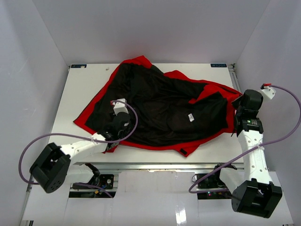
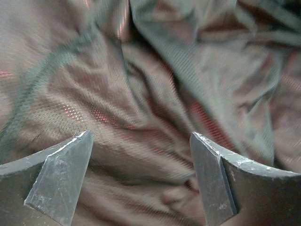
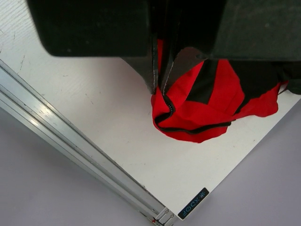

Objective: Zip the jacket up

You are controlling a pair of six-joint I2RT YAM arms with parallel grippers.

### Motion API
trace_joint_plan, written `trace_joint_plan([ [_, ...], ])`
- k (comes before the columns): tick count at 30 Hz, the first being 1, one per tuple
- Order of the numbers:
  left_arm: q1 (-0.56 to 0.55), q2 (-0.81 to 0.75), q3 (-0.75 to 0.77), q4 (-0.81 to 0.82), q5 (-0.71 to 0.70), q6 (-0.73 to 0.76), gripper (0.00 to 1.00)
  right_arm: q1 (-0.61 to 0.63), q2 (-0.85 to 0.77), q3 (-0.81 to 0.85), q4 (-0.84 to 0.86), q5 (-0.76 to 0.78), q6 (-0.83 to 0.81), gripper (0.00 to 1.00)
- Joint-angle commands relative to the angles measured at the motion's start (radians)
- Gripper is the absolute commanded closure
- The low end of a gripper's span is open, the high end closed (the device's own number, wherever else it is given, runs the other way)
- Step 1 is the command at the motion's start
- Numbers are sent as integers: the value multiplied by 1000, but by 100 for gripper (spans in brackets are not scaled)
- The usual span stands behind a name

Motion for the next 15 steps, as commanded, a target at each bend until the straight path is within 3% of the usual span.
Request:
trace_joint_plan([
  [1,2,149,60,42,196,-56,8,-4,-29,29,21,-30,-33,92],
  [5,-6,302,113,134,298,-80,11,-2,-33,58,-3,-205,-81,92],
  [9,-13,430,177,88,253,-93,14,53,-8,88,11,-454,-114,92],
  [11,-13,428,195,66,235,-87,13,195,4,113,1,-471,-131,92],
  [15,-12,339,259,-23,247,-64,12,468,26,142,-22,-318,-136,92],
])
